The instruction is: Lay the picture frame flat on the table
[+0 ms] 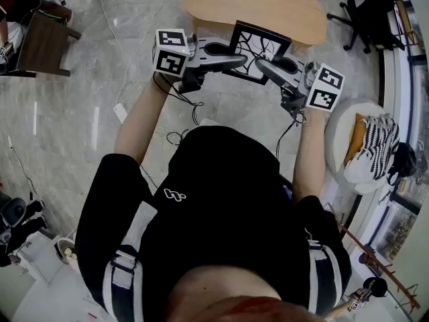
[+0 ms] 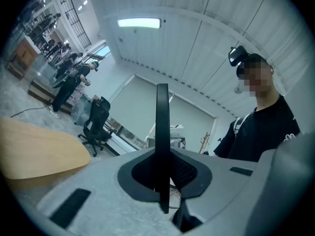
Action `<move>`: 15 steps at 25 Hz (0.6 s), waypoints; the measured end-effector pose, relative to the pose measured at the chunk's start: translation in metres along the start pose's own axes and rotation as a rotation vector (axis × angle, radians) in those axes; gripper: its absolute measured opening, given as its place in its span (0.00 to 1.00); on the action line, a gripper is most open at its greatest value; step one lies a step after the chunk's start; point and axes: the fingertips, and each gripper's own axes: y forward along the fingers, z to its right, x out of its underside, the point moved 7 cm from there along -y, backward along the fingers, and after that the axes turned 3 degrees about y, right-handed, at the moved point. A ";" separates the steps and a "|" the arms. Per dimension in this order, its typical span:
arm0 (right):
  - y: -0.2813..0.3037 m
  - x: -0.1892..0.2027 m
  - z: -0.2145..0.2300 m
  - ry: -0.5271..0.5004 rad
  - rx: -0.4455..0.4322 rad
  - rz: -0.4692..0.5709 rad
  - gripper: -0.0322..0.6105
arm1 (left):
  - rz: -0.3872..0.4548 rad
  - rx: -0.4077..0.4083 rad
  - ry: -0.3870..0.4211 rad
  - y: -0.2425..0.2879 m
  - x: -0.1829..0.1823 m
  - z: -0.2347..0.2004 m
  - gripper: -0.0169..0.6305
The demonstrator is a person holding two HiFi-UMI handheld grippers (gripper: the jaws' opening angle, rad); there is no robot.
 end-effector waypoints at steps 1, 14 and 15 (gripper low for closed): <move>0.000 0.001 0.002 0.006 0.001 0.002 0.10 | 0.002 -0.006 -0.009 0.000 0.000 0.000 0.08; -0.001 0.007 0.013 0.073 0.045 0.013 0.10 | -0.002 -0.009 -0.077 0.003 0.008 -0.010 0.08; -0.002 0.007 0.013 0.070 0.043 0.011 0.10 | -0.002 -0.012 -0.070 0.003 0.008 -0.009 0.08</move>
